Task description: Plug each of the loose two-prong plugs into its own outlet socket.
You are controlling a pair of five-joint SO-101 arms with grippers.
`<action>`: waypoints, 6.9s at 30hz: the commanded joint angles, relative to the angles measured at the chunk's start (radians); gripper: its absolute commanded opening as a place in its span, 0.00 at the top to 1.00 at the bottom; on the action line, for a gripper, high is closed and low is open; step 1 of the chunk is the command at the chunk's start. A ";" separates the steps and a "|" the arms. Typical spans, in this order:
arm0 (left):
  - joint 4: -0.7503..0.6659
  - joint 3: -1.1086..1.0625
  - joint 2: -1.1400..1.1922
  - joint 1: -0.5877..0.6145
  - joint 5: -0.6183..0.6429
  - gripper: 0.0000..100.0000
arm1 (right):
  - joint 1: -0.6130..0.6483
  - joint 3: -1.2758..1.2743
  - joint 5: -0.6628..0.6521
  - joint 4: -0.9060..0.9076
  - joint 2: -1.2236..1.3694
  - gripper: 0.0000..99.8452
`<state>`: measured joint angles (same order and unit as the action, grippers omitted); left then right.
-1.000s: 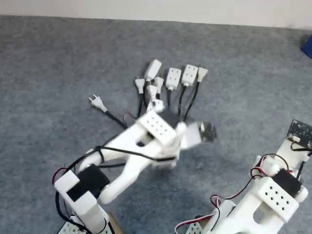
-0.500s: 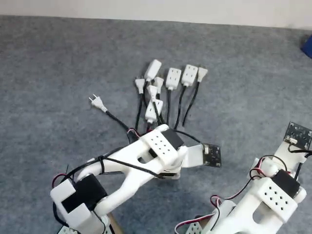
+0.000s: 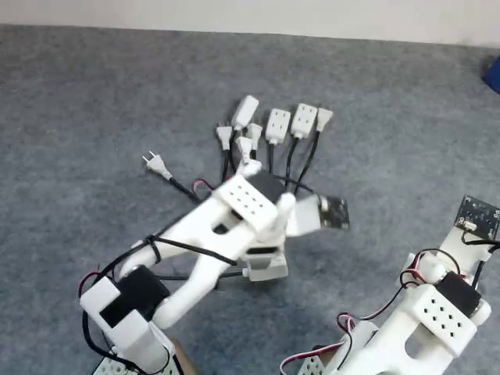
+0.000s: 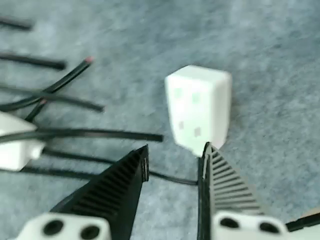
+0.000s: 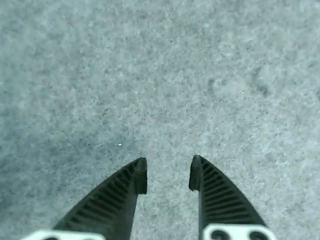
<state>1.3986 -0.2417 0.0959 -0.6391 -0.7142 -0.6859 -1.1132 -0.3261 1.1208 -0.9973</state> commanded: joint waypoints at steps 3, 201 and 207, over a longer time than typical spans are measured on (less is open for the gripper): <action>0.078 0.105 -0.013 0.059 -0.008 0.82 | 0.047 0.005 -0.014 -0.015 -0.015 0.85; -0.592 -0.737 -1.036 0.409 0.539 0.66 | 1.326 -0.030 0.147 -0.262 -0.170 0.99; -0.638 -0.746 -0.966 0.409 0.537 0.66 | 1.326 0.113 0.147 -0.147 -0.165 0.99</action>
<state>0.8002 -0.9874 -0.8953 -0.2186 -0.1818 0.6291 -1.1132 -0.1910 0.9367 -1.1492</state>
